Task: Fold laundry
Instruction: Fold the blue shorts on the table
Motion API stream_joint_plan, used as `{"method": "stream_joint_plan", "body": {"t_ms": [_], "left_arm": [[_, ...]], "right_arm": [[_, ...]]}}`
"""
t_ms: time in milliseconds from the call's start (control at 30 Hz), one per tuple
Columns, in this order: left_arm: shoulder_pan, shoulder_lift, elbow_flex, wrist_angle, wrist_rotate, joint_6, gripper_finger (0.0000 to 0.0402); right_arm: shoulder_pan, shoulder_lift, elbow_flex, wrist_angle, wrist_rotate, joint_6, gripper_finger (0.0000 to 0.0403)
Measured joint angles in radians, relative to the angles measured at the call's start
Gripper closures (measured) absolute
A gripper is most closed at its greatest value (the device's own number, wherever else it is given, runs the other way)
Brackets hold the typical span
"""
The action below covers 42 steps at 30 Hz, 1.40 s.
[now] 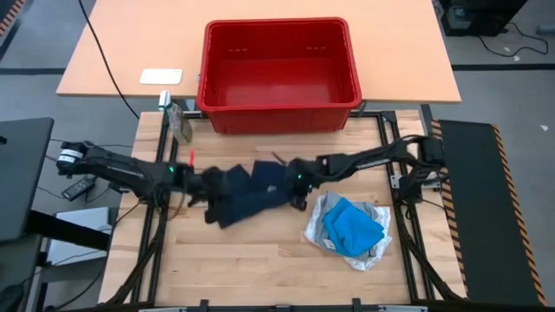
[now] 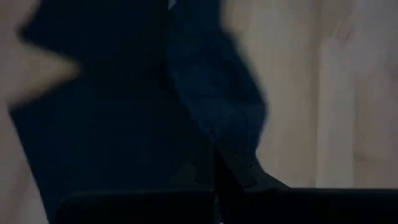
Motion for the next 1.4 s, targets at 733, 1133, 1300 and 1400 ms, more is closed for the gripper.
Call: {"method": "stream_joint_plan", "body": {"t_ms": [733, 1133, 1300, 1400], "left_arm": [[-0.076, 0.041, -0.084, 0.128, -0.002, -0.122, 0.0401], [-0.076, 0.043, -0.084, 0.119, -0.002, -0.116, 0.0401], [-0.076, 0.043, -0.084, 0.119, -0.002, -0.117, 0.0401], [-0.076, 0.043, -0.084, 0.118, -0.002, -0.126, 0.0401]], "right_arm": [[-0.099, -0.040, 0.002, 0.056, -0.150, 0.328, 0.0172], [-0.095, 0.140, 0.002, 0.215, -0.329, 0.485, 0.0196], [-0.086, 0.196, 0.002, 0.352, -0.344, 0.534, 0.0215], [-0.088, 0.206, 0.002, 0.387, -0.379, 0.533, 0.0256]]}}
